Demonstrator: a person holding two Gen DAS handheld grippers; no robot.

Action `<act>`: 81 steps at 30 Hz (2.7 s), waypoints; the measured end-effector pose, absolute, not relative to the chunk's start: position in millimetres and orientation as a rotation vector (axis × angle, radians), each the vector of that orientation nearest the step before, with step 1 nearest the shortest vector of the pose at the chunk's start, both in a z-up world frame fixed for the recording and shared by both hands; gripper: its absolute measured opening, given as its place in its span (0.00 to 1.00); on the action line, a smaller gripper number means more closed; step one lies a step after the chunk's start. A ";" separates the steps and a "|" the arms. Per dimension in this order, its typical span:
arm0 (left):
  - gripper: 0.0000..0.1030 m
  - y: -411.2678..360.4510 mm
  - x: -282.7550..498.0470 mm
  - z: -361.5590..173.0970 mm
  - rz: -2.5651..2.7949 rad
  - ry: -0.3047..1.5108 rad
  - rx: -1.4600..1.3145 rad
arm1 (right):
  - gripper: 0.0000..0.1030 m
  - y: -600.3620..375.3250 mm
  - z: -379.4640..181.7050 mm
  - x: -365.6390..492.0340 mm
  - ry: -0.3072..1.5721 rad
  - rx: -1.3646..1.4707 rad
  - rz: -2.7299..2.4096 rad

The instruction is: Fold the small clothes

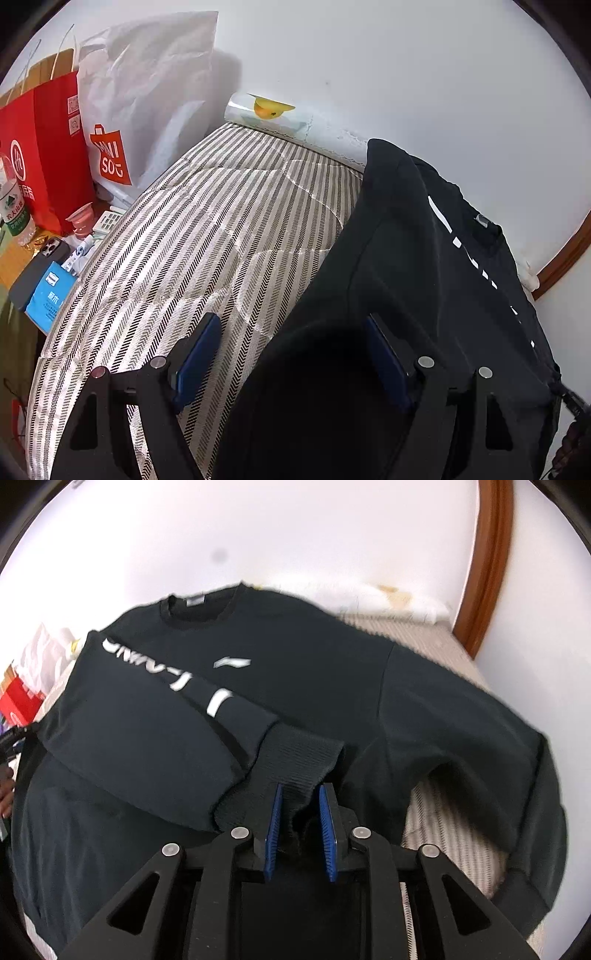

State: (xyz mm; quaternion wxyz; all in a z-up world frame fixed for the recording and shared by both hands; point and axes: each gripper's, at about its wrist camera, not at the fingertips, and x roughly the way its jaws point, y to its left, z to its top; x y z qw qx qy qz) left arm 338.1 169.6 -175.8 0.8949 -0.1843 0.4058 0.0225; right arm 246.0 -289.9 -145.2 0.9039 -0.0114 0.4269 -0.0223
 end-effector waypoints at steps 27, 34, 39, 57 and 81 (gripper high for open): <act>0.59 142.4 338.6 -177.0 0.004 0.885 -0.007 | 0.47 47.3 -138.6 507.1 0.801 -0.062 0.516; 0.06 151.2 336.6 -173.1 -0.032 0.840 -0.072 | 0.07 96.6 -159.5 544.6 0.819 -0.116 0.579; 0.06 175.9 332.9 -172.7 -0.030 0.815 -0.217 | 0.07 97.7 -148.6 556.1 0.710 -0.047 0.594; 0.63 177.9 324.6 -160.7 0.046 0.774 -0.197 | 0.40 10.7 -103.0 480.6 0.715 -0.021 0.414; 0.67 52.2 218.6 -96.8 -0.037 0.748 -0.179 | 0.68 -436.4 -178.4 127.4 0.861 0.073 -0.350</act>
